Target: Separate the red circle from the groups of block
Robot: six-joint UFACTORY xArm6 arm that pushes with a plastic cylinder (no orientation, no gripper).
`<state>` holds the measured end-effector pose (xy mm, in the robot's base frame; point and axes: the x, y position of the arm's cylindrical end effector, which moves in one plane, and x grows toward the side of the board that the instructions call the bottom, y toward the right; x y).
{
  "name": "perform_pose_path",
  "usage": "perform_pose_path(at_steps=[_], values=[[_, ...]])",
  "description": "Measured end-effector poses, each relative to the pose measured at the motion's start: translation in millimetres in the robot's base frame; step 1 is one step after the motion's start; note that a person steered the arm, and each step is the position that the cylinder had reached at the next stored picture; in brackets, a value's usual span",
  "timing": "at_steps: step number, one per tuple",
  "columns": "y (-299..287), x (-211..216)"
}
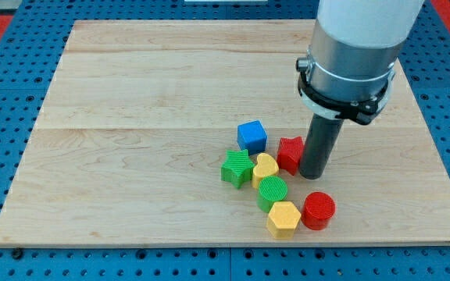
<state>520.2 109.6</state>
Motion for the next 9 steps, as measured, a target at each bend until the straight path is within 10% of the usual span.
perform_pose_path(at_steps=[3,6,9], values=[[122.6,66.0],[-8.0,98.0],[-43.6,41.9]])
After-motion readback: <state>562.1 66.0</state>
